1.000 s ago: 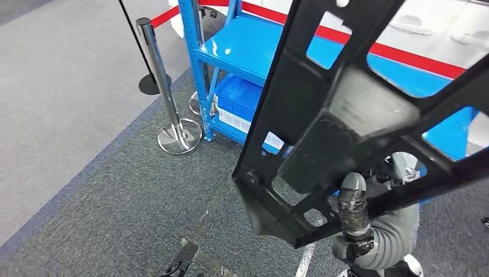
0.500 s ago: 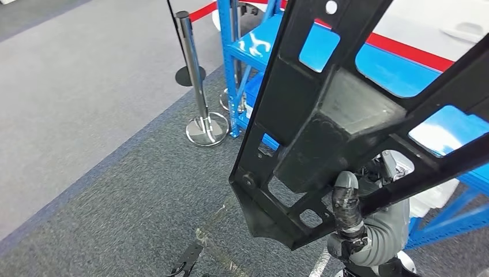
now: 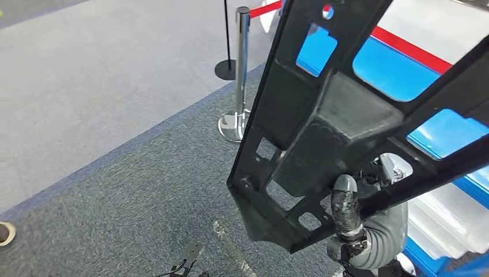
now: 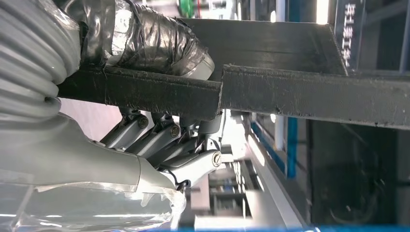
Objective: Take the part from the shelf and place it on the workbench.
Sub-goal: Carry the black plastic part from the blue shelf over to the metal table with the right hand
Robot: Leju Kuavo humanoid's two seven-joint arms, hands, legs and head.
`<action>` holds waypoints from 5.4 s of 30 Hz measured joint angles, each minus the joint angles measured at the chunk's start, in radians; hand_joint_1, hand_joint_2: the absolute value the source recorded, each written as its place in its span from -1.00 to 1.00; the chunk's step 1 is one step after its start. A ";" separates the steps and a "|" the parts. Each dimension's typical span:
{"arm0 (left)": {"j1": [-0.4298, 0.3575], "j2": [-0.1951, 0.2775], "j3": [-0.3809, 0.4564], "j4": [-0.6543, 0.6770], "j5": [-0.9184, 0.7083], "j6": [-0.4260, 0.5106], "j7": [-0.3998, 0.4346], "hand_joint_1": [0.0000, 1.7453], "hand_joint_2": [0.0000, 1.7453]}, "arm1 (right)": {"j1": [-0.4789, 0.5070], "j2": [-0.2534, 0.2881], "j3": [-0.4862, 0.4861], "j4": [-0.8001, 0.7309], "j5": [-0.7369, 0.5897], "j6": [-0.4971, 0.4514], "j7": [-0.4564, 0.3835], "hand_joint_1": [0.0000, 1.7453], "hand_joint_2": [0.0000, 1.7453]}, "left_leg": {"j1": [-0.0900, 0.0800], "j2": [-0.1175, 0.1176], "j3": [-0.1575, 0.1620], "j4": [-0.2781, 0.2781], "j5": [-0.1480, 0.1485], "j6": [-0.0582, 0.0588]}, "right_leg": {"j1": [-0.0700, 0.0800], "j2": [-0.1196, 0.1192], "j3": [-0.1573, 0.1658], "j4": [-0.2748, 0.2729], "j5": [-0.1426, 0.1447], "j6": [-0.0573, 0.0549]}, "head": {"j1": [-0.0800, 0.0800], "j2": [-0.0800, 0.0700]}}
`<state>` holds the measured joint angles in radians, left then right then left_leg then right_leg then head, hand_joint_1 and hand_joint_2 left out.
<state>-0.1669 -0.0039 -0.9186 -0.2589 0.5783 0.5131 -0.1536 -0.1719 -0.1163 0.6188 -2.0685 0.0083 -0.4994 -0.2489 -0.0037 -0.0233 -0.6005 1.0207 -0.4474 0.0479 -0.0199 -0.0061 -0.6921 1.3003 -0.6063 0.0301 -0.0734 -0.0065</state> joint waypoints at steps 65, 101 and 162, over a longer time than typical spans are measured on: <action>0.055 0.009 -0.001 -0.015 0.077 -0.030 -0.040 -1.00 1.00 | -0.064 0.058 0.010 0.045 -0.114 -0.028 -0.157 1.00 1.00 | 0.000 -0.058 0.000 -0.007 0.012 -0.001 | -0.011 0.020 0.038 -0.109 0.088 0.007 | -0.011 0.000; 0.059 -0.011 -0.005 -0.008 0.022 -0.019 0.006 -1.00 1.00 | -0.010 0.052 0.024 0.041 -0.092 -0.026 -0.138 1.00 1.00 | 0.006 -0.123 -0.028 0.037 -0.019 -0.027 | -0.011 0.094 0.074 -0.222 0.125 -0.009 | -0.004 0.000; 0.043 -0.011 -0.024 -0.002 0.025 -0.022 0.007 -1.00 1.00 | -0.025 0.062 0.024 0.058 -0.083 -0.016 -0.138 1.00 1.00 | 0.002 -0.084 -0.017 0.023 -0.014 -0.023 | -0.007 0.043 0.085 -0.233 0.121 -0.005 | -0.004 0.000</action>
<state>-0.1236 -0.0153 -0.9430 -0.2608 0.6028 0.4907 -0.1465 -0.1965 -0.0541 0.6428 -2.0109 -0.0751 -0.5156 -0.3864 -0.0021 -0.1073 -0.6172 1.0434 -0.4618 0.0252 -0.0273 0.0369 -0.6074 1.0673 -0.4851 0.0250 -0.0771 -0.0061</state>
